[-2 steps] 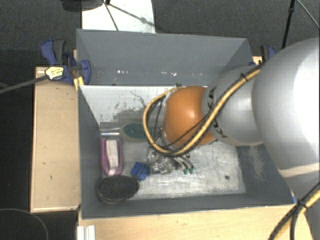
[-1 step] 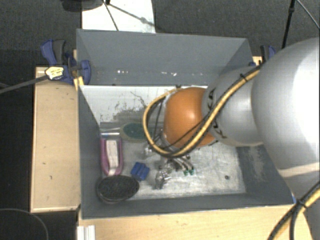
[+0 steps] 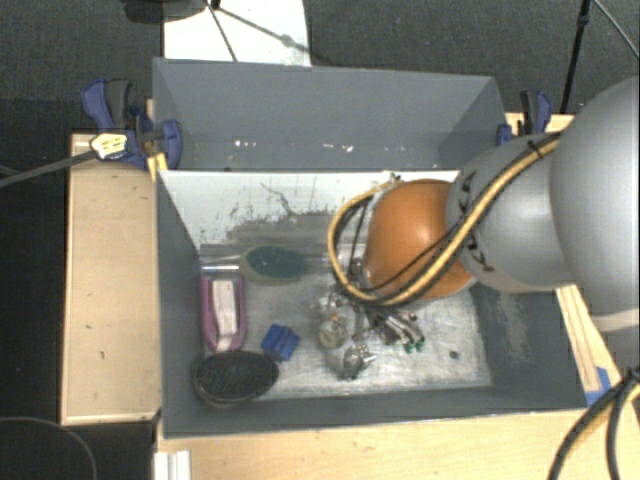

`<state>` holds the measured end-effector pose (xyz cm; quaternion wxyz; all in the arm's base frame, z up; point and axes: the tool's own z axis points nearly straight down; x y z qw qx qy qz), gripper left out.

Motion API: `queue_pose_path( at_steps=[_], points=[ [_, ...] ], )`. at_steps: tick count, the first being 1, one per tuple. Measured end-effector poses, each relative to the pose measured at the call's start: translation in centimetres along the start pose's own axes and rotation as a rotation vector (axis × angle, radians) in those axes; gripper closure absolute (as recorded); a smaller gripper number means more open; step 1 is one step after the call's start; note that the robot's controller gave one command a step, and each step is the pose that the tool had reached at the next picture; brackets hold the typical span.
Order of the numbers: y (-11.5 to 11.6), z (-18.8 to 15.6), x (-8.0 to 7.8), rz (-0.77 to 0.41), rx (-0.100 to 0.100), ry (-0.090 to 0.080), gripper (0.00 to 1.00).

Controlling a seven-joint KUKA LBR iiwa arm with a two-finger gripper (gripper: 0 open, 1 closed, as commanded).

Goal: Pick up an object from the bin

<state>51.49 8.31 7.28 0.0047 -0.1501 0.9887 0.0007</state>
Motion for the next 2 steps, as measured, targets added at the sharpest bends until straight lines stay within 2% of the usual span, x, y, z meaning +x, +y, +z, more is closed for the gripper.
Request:
queue_pose_path(
  at_steps=[1,2],
  points=[
    [0.1,-0.1,-0.2,-0.002,0.0,-0.005,1.0],
    [-1.8,-18.4,0.6,-0.158,0.002,-0.001,1.0]
  ],
)
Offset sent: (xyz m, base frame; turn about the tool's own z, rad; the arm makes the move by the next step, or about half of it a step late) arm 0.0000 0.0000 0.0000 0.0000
